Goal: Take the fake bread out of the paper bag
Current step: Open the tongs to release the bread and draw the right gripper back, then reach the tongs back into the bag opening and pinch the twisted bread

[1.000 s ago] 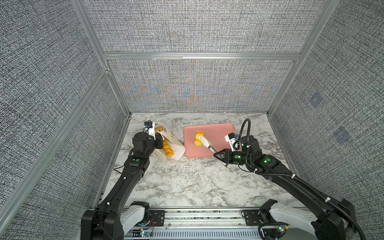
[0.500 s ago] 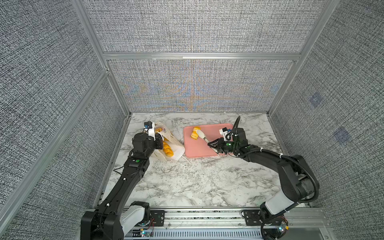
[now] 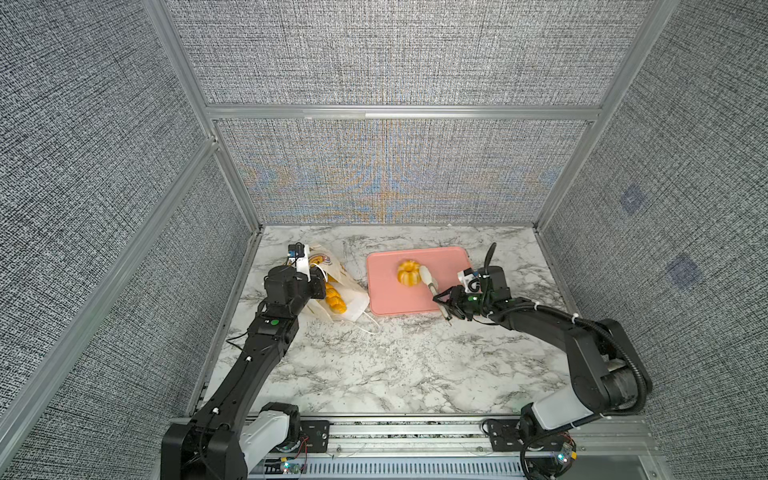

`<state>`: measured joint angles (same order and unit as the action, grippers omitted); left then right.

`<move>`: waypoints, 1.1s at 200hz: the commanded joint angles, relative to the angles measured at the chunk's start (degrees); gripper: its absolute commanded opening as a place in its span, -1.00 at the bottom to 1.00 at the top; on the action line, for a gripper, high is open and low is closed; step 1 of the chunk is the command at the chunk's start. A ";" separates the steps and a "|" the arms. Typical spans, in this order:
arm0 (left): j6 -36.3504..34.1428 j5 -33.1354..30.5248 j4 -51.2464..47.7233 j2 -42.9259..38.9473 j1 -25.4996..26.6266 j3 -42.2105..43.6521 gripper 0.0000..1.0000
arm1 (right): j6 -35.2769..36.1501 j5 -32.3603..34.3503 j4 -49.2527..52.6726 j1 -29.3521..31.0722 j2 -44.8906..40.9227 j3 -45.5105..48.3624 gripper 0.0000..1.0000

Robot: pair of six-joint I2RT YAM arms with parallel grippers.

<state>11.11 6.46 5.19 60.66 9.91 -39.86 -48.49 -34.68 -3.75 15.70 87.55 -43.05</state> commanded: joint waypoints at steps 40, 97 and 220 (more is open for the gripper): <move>0.11 -0.39 -2.38 -0.02 -0.06 0.05 -1.00 | 4.09 2.24 9.45 -2.31 -6.71 0.75 -0.06; -1.51 0.33 -3.29 -1.79 -0.05 0.45 -1.00 | 10.12 4.60 22.88 -1.40 -14.50 -2.32 -0.03; -0.84 4.42 -3.34 -7.84 -0.07 4.66 -1.00 | 4.63 9.25 23.20 34.48 -17.08 -10.95 -0.10</move>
<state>9.67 8.56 2.90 53.15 9.91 -35.29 -39.68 -26.50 26.46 46.06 67.88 -52.21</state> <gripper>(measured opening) 0.054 0.451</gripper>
